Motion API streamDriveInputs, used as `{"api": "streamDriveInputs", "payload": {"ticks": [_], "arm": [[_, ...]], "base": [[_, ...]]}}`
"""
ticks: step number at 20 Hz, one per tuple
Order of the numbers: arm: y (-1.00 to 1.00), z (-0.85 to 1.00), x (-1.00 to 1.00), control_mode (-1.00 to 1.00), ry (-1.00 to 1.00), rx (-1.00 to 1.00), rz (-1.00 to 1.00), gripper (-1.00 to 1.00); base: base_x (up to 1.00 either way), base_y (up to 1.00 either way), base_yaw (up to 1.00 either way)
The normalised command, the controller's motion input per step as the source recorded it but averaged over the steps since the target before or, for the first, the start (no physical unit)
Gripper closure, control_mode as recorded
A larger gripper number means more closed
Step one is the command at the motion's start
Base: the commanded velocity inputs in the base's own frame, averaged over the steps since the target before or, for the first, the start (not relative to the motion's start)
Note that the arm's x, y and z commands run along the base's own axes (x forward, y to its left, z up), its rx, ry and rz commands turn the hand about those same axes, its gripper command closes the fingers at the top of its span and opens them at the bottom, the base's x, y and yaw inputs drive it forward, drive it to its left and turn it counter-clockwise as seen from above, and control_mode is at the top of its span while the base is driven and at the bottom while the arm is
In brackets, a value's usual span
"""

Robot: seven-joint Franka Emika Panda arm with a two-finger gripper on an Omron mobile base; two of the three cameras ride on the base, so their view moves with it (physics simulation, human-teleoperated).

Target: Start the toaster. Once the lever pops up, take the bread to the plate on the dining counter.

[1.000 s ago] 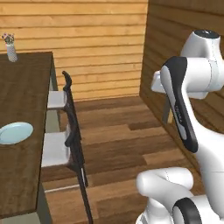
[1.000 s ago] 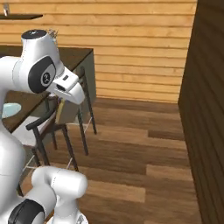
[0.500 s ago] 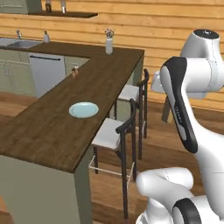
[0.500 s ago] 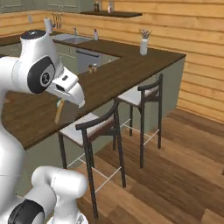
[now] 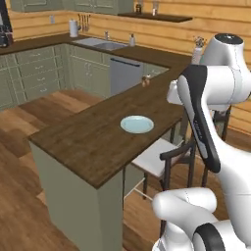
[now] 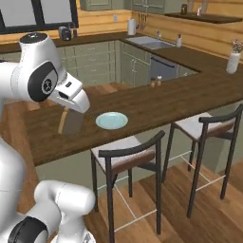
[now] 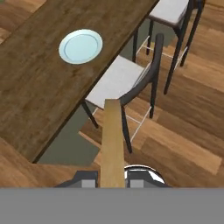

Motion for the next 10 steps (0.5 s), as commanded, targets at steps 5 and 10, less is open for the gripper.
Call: {"api": "streamDriveInputs", "payload": {"ticks": [5, 10], "arm": [[0.00, 0.00, 0.00, 1.00, 0.00, 0.00, 0.00, 1.00], [0.00, 0.00, 0.00, 1.00, 0.00, 0.00, 0.00, 1.00]], "base": [[0.23, -0.76, 0.56], [0.02, -0.73, 0.61]]}}
